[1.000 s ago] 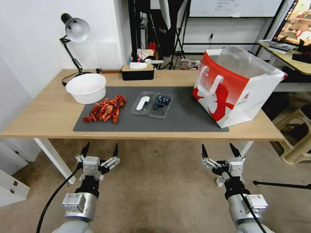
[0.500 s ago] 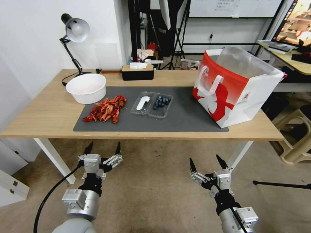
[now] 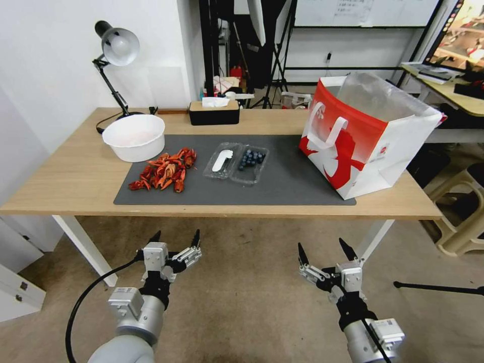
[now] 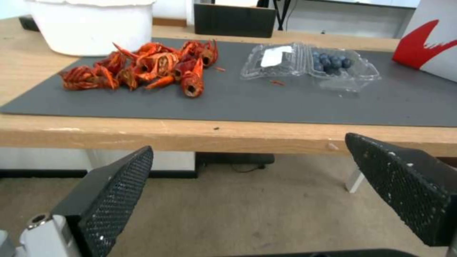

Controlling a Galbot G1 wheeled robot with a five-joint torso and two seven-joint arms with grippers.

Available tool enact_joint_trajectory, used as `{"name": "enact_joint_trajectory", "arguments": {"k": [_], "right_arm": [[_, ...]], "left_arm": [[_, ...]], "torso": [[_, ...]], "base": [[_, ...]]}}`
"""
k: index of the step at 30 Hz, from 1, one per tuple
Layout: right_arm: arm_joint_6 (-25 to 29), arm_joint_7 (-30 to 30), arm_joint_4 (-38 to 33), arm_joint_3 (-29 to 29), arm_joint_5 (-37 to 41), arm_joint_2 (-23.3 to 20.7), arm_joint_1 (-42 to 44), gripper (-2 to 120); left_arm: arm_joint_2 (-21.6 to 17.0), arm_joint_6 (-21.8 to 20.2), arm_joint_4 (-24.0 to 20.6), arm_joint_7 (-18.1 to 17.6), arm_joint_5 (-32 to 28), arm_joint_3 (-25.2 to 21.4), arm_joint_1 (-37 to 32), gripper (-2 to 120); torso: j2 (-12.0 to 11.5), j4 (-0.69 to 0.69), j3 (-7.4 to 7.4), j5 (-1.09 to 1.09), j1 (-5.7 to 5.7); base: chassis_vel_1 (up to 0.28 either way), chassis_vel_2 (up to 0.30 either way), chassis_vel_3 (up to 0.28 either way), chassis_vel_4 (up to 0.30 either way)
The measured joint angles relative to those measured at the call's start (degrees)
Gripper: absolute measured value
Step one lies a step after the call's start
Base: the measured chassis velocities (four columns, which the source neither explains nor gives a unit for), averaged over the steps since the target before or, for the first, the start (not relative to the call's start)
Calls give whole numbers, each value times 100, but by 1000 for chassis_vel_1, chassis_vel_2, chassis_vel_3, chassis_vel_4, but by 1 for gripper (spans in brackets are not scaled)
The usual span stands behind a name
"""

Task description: Close the takeout container lid, then place the container into the takeout bag.

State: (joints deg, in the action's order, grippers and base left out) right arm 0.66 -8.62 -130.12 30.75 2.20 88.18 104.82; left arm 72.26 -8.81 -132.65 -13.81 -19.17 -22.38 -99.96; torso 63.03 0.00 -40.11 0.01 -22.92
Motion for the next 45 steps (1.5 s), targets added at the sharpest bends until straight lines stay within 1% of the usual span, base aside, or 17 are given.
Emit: {"name": "enact_joint_trajectory", "arguments": {"k": [6,9,17,18,21,26,28,29,30,33,34,37,38,41,42,43,45], "right_arm": [[44,-66,278,-78,785,-372,-447,100],[157,-64,624,-261,1542,-895,-1003,100],[161,-31,750,-347,1750,-1088,-1239,100],[163,89,953,-560,2051,-1417,-1669,100],[35,401,1182,-900,2375,-1748,-2156,100],[-229,750,1396,-1304,2670,-2003,-2778,100],[-583,1098,1535,-1635,2937,-2142,-3328,100],[-966,1505,1682,-1971,3254,-2237,-3997,100],[-966,1505,1682,-1971,3254,-2237,-3997,100],[-1797,2479,1964,-2480,3762,-2251,-5008,100],[-1797,2479,1964,-2480,3762,-2251,-5008,100],[-2698,3389,2229,-2879,4250,-2181,-5869,100],[-2698,3389,2229,-2879,4250,-2181,-5869,100],[-3750,4617,2516,-3334,5281,-2009,-6805,100],[-3750,4617,2516,-3334,5281,-2009,-6805,100],[-4110,5158,2636,-3466,5707,-1917,-7082,100],[-4302,5852,2831,-3728,6101,-1807,-7368,100]], "left_arm": [[24,76,5,5,36,-29,-39,100],[80,123,28,5,110,-55,-89,100],[99,145,31,5,131,-65,-103,100],[120,181,43,10,150,-93,-127,100],[139,221,86,15,157,-127,-143,100],[161,257,142,20,156,-142,-154,100],[193,293,181,36,158,-156,-162,100],[234,343,227,49,192,-176,-169,100],[234,343,227,49,192,-176,-169,100],[286,398,250,62,256,-192,-186,100],[286,398,250,62,256,-192,-186,100],[307,460,249,64,261,-256,-193,100],[307,460,249,64,261,-256,-193,100],[310,551,263,59,265,-298,-224,100],[310,551,263,59,265,-298,-224,100],[314,567,265,57,269,-302,-224,100],[326,590,267,54,284,-302,-223,100]], "torso": [[0,0,0,0,0],[0,1,0,0,0],[0,1,0,1,0],[0,1,0,1,0],[0,2,0,-2,0],[-1,1,0,-1,0],[-1,1,0,0,0],[0,2,0,-1,0],[0,2,0,-1,0],[-1,0,-1,-1,-1],[-1,0,-1,-1,-1],[-1,0,-1,-2,-1],[-1,0,-1,-2,-1],[-1,1,0,-2,-1],[-1,1,0,-2,-1],[-1,1,0,-2,-1],[-1,1,0,0,-1]], "base": [[0,0,0,0],[0,0,0,0],[0,0,0,0],[0,0,0,0],[0,0,0,0],[0,0,0,0],[0,0,0,0],[0,0,0,0],[0,0,0,0],[0,0,0,0],[0,0,0,0],[0,0,0,0],[0,0,0,0],[0,0,0,0],[0,0,0,0],[0,0,0,0],[0,0,0,0]]}}
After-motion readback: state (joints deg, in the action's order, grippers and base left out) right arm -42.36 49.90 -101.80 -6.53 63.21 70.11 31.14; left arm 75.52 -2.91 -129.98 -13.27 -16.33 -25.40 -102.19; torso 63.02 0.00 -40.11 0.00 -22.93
